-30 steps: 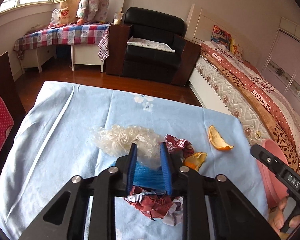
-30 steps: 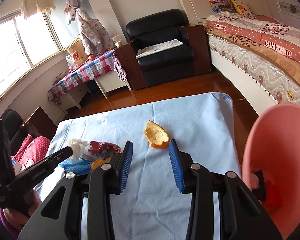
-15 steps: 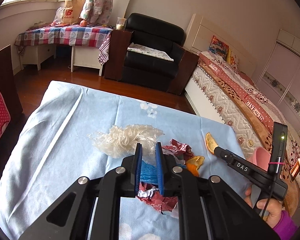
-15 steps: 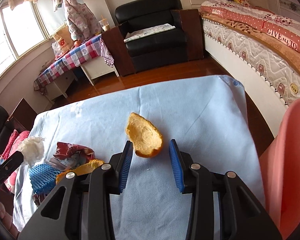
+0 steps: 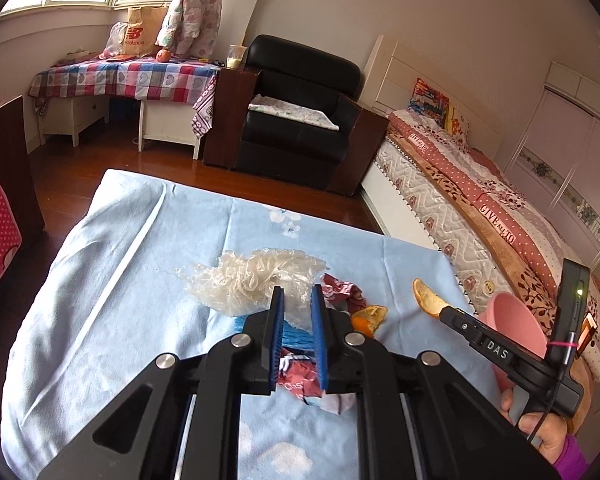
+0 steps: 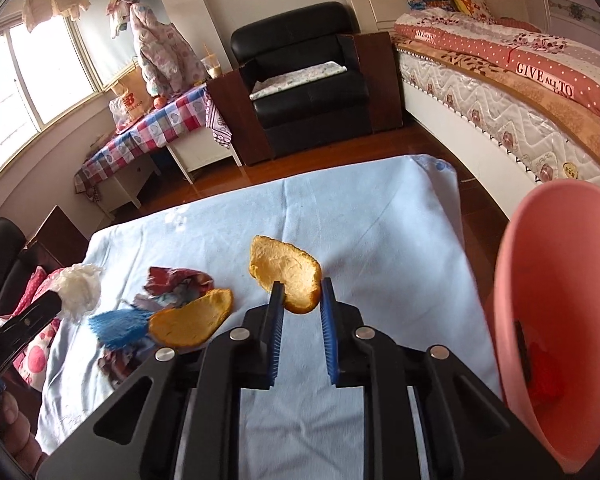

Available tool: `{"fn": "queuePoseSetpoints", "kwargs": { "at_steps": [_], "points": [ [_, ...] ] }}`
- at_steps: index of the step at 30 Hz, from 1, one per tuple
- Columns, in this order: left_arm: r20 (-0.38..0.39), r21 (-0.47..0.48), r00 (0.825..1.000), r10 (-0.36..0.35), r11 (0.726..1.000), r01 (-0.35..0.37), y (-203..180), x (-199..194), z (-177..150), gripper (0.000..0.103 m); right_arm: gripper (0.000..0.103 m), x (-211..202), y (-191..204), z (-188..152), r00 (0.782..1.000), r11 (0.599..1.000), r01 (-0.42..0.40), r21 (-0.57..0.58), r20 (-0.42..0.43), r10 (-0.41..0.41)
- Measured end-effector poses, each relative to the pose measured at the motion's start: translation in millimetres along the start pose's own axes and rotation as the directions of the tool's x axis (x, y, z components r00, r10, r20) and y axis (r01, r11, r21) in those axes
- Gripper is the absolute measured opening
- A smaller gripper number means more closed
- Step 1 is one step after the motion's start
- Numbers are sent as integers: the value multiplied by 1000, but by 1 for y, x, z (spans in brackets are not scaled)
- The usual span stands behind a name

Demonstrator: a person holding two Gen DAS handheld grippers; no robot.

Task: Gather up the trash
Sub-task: 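Grasp the bread crust with the right gripper and lift it, then carry the clear bag and bread crust over the pink bucket with both grippers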

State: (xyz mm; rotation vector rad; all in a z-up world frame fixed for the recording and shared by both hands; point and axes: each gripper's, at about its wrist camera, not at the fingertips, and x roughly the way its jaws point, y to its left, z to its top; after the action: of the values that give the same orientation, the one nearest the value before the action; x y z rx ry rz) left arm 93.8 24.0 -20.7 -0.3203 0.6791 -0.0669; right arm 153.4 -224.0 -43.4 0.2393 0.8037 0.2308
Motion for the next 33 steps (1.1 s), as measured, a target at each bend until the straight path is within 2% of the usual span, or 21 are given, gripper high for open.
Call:
{"fn": "queuePoseSetpoints", "kwargs": {
  "at_steps": [14,23,33],
  "points": [
    [11,85,998,-67,994,66,-55,-34,-13,12,18,-84,-9,-24,996,1000,11,-2,90,-11],
    [-26,141,991,-128,981,131,-103,-32,-25,13,18,-120,-43,-30,983,994,106,35,144,-110],
    [-76,241,978,-192,949,205,-170,-17,-38,12,18,-141,-97,-31,963,971,197,136,161,-218]
  ]
}}
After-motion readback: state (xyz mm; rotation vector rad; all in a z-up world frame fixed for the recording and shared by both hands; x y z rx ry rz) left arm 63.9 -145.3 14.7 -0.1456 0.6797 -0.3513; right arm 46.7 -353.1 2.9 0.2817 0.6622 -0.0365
